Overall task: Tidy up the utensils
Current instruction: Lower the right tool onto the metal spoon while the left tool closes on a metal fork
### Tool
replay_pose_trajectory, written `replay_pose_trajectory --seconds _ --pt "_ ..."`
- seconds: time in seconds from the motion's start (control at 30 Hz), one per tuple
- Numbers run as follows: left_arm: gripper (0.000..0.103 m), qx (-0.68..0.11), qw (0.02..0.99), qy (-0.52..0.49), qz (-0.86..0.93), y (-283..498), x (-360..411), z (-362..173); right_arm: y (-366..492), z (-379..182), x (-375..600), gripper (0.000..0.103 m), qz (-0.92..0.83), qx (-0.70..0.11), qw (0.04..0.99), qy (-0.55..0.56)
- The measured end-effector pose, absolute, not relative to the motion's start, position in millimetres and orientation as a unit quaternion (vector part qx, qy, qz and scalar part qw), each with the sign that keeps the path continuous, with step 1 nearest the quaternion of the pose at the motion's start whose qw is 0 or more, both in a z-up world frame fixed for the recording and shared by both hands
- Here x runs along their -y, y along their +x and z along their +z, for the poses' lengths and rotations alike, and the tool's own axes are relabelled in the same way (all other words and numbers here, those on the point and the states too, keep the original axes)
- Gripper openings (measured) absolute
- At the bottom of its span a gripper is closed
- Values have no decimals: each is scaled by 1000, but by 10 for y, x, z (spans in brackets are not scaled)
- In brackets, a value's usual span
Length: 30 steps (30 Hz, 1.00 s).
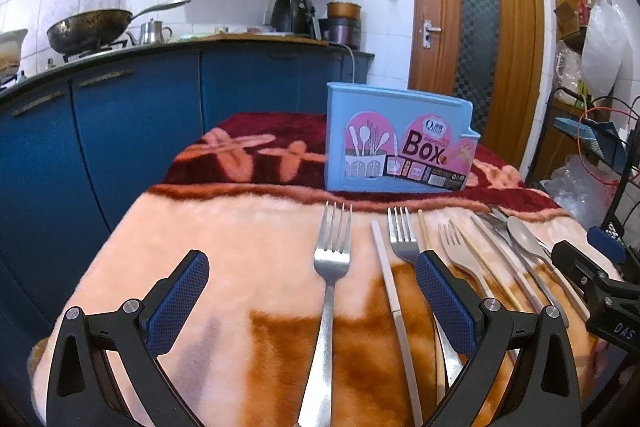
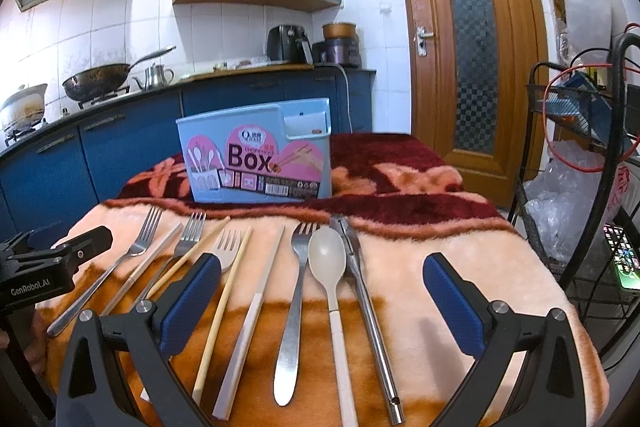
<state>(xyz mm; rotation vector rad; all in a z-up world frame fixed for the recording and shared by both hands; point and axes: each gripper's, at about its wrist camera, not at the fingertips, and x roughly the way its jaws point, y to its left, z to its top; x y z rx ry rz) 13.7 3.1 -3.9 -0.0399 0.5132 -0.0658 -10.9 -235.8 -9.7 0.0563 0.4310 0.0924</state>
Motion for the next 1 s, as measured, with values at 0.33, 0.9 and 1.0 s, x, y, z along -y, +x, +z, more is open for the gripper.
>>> replay_pose_trajectory --seconds 0.33,0.9,1.0 --pt "97 -311 946 64 -70 272 115 110 -40 220 2343 103 52 -282 957 -54" --pt "41 -512 845 71 -136 665 100 -97 619 70 2769 54 74 -507 859 -18" --pt "41 -524 837 76 -141 705 110 -103 639 35 2717 47 87 -524 846 -37"
